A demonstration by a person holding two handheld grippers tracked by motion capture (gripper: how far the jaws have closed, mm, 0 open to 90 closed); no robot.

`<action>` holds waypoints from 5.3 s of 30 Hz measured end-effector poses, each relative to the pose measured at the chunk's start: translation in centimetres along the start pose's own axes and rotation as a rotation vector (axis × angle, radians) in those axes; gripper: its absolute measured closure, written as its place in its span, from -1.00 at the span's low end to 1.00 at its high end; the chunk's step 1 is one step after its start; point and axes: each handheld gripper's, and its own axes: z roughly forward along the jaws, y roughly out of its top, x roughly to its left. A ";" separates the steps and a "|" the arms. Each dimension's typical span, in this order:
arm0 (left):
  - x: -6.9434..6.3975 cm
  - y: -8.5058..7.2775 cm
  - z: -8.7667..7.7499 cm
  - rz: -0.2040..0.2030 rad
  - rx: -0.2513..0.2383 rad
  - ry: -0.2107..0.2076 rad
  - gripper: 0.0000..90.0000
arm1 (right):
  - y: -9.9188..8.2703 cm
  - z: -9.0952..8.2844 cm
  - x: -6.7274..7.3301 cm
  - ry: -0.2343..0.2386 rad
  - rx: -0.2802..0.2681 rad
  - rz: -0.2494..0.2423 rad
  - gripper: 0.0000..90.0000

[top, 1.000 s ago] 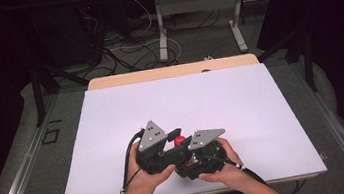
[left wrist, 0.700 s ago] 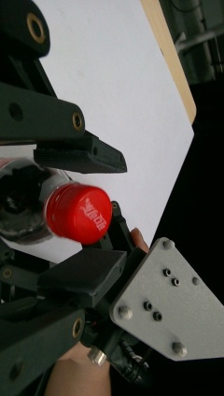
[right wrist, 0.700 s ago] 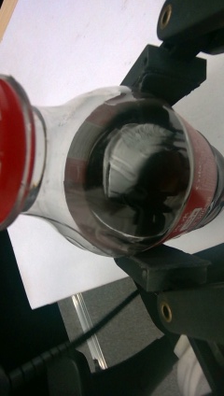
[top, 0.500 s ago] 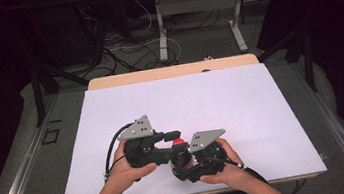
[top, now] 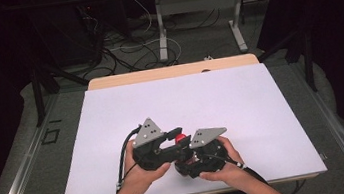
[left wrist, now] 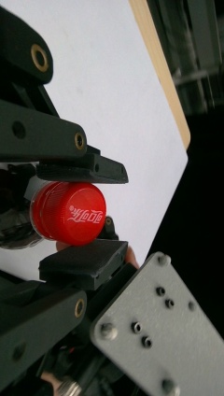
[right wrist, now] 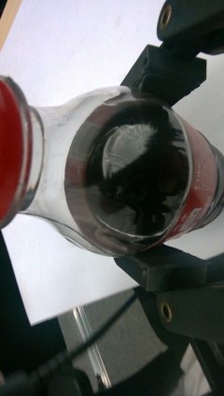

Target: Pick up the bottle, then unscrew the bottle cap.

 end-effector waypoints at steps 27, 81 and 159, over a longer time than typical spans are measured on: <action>3.0 0.3 -1.0 0.076 0.073 -0.287 0.35 | 0.1 0.1 0.7 0.085 -0.009 -0.043 -0.34; 0.3 1.0 -1.5 0.039 0.040 -0.045 0.04 | 0.1 0.0 0.6 0.059 -0.009 0.005 -0.34; -0.1 -0.5 -1.3 0.060 -0.021 -0.017 0.36 | 0.1 0.1 0.8 0.023 -0.011 0.018 -0.34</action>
